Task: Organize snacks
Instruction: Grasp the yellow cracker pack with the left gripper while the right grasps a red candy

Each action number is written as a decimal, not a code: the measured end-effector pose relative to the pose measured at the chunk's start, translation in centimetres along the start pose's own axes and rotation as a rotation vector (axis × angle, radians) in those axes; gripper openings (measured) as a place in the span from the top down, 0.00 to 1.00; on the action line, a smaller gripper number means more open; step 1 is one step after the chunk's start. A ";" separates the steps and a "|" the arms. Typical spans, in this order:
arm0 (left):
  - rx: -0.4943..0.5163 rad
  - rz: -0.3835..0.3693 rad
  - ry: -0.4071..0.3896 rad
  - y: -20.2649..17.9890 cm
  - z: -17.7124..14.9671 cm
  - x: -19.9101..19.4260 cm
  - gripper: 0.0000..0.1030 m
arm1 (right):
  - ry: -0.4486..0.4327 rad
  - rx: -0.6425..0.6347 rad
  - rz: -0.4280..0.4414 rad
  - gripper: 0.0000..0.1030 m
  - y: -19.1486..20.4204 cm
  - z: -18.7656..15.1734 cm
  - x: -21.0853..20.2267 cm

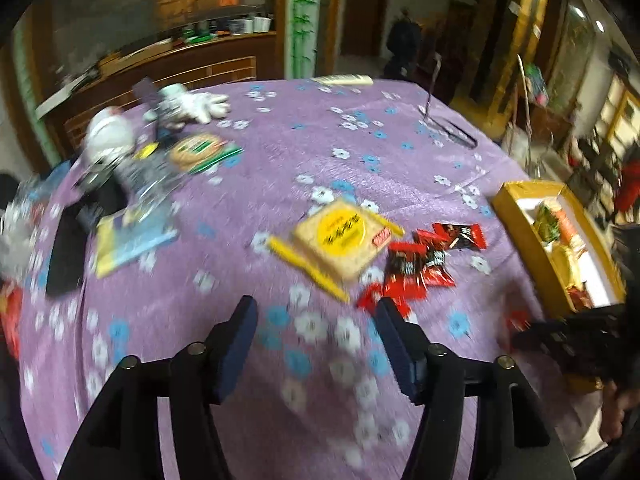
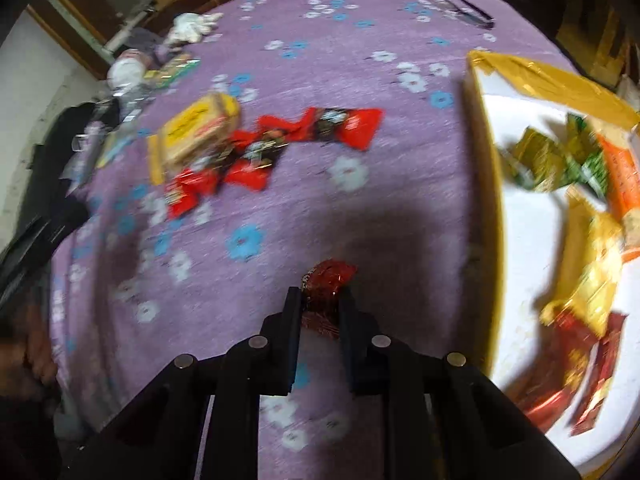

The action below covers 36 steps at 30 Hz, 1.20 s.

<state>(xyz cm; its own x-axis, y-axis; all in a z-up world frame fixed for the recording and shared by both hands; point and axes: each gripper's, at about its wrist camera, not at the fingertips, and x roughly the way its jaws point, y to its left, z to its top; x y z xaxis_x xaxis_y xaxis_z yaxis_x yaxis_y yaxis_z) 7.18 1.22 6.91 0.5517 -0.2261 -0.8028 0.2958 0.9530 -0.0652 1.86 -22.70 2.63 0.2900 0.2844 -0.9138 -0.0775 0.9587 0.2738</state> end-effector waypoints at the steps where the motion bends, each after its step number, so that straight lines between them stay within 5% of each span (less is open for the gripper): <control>1: 0.029 -0.012 0.009 -0.2 0.8 0.8 0.34 | -0.006 -0.010 0.007 0.84 0.2 -0.4 -0.3; 13: 0.376 -0.089 0.187 -1.8 5.0 8.7 0.24 | -0.054 -0.018 0.048 0.84 -0.2 -2.4 -2.9; 18: 0.427 -0.094 0.218 -2.2 5.5 10.3 0.17 | -0.063 0.000 0.048 0.84 -0.7 -3.0 -3.5; 21: 0.422 -0.095 0.243 -2.1 5.8 11.6 0.17 | -0.065 0.011 0.047 0.84 -1.0 -3.1 -3.5; 26: 0.341 -0.071 0.175 -2.0 5.5 11.8 0.19 | -0.060 0.016 0.049 0.84 -1.2 -3.1 -3.4; 27: 0.302 -0.078 0.157 -1.8 5.3 11.5 0.26 | -0.059 0.015 0.050 0.84 -1.3 -3.1 -3.4; 36: 0.111 -0.074 0.091 -1.0 1.5 7.2 0.27 | -0.035 -0.033 0.075 0.84 -0.3 -2.7 -2.6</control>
<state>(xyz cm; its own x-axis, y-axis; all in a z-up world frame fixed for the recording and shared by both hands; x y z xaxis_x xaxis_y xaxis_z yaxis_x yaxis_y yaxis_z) 12.00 -1.69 2.11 0.4542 -0.2709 -0.8487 0.4202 0.9052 -0.0641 -1.45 -23.72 4.10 0.3151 0.3557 -0.8799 -0.1311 0.9345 0.3308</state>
